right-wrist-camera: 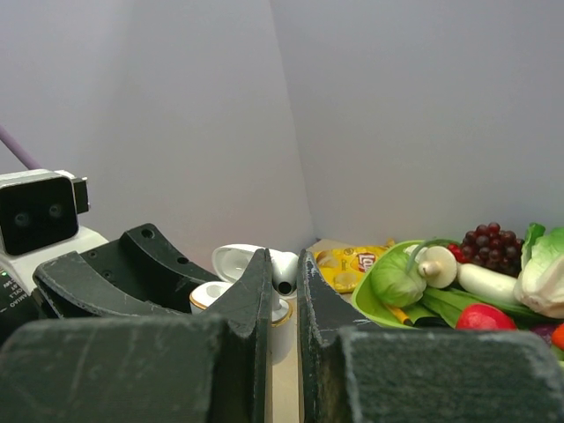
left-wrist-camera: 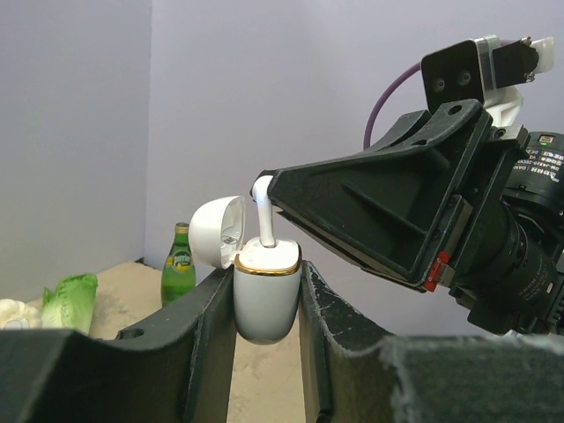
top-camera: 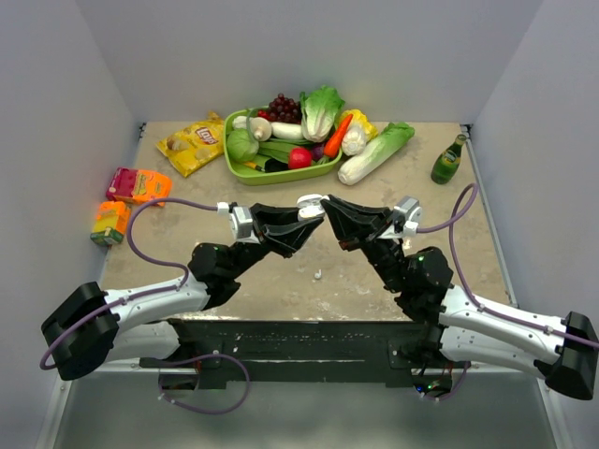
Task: Insert the wireless bluetooth earbuds into the charging case
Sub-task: Place the earbud in the charging case.
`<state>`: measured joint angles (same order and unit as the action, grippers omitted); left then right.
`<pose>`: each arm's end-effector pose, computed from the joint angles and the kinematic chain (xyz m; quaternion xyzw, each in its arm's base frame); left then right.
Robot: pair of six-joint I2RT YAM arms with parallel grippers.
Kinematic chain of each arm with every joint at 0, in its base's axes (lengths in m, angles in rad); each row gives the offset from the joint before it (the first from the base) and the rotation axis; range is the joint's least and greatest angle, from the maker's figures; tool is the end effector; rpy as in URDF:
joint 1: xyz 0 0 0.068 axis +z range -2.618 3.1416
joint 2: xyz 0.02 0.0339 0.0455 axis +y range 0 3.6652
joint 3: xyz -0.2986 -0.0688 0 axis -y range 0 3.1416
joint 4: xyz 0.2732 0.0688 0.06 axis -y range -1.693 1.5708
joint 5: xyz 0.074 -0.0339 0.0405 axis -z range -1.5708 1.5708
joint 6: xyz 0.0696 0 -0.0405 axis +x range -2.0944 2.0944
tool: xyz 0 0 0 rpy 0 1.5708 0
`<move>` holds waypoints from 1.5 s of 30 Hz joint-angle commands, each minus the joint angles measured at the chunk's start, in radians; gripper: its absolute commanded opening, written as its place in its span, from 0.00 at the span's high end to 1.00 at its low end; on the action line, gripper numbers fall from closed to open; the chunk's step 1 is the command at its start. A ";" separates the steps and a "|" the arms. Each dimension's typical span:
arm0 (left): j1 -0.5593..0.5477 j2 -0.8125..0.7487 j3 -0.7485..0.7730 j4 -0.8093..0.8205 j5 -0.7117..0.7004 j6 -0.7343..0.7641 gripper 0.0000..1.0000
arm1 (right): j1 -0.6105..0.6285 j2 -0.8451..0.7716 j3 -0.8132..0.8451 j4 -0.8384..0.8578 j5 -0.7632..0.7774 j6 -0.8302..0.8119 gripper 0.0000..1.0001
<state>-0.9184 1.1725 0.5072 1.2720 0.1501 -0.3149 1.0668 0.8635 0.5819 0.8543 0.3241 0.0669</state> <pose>0.1578 -0.2236 0.3487 0.2008 0.4217 -0.5393 0.7007 0.1270 0.1843 0.3980 -0.1021 0.4824 0.4002 0.7725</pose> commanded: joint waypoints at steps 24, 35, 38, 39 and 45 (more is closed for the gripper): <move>0.000 0.006 0.056 0.363 0.003 0.007 1.00 | 0.004 -0.037 0.013 -0.106 -0.065 -0.024 0.96; 0.000 0.007 0.048 0.368 0.003 0.008 1.00 | 0.004 -0.047 0.030 -0.133 -0.036 0.002 0.61; -0.002 0.007 0.045 0.366 -0.001 0.011 1.00 | 0.004 -0.061 0.030 -0.129 -0.025 0.016 0.57; 0.000 0.007 0.044 0.366 -0.003 0.014 1.00 | 0.004 -0.067 0.032 -0.129 -0.022 0.019 0.56; -0.002 0.016 0.030 0.375 -0.017 0.019 1.00 | 0.004 -0.098 0.071 -0.182 0.009 0.066 0.45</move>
<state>-0.9184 1.1820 0.5156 1.2705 0.1516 -0.3126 1.0668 0.7933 0.5804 0.7052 0.2993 0.0948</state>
